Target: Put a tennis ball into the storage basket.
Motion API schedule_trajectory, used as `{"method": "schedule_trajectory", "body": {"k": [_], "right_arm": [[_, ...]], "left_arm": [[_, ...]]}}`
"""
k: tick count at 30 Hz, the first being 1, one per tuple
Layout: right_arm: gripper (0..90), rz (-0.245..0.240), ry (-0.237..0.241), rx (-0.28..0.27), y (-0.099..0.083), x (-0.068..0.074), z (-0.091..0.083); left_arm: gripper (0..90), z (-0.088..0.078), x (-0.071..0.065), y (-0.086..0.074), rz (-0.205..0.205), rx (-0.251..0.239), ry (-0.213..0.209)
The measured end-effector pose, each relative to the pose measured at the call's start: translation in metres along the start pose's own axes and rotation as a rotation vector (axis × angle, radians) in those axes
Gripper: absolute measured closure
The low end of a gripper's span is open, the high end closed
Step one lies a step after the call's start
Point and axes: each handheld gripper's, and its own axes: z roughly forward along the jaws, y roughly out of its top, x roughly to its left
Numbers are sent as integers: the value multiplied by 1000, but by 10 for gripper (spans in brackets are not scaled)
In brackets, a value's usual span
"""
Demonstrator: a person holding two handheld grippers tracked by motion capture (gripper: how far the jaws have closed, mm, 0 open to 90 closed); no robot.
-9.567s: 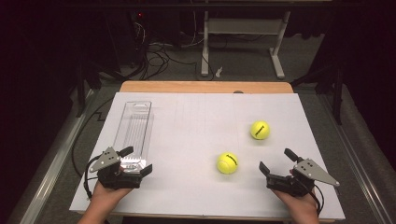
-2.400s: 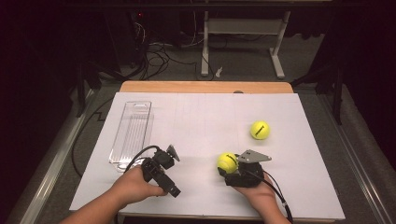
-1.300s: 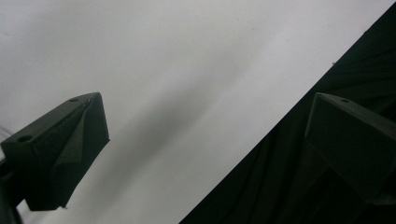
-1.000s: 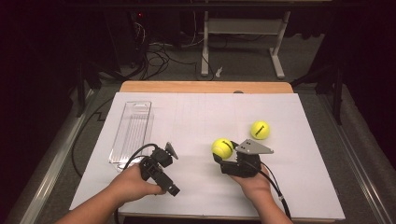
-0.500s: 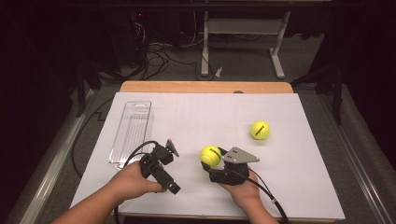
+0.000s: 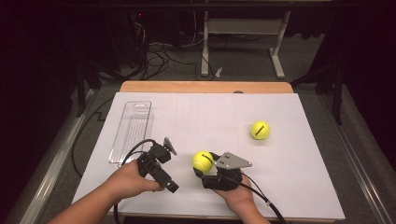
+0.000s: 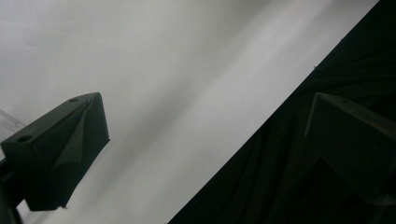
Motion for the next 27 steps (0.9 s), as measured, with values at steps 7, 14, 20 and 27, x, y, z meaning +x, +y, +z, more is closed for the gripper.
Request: {"method": "schedule_trajectory", "body": {"k": [7, 14, 20, 27], "right_arm": [[277, -9, 10, -6, 0, 3, 0], [277, -18, 37, -11, 1, 11, 1], [276, -29, 59, -24, 2, 16, 0], [277, -46, 78, -29, 3, 24, 1]], "left_arm": [[7, -5, -5, 3, 14, -1, 2], [7, -10, -12, 7, 27, 1, 1], [7, -14, -20, 12, 30, -5, 0], [7, -17, -25, 19, 27, -6, 2]]}}
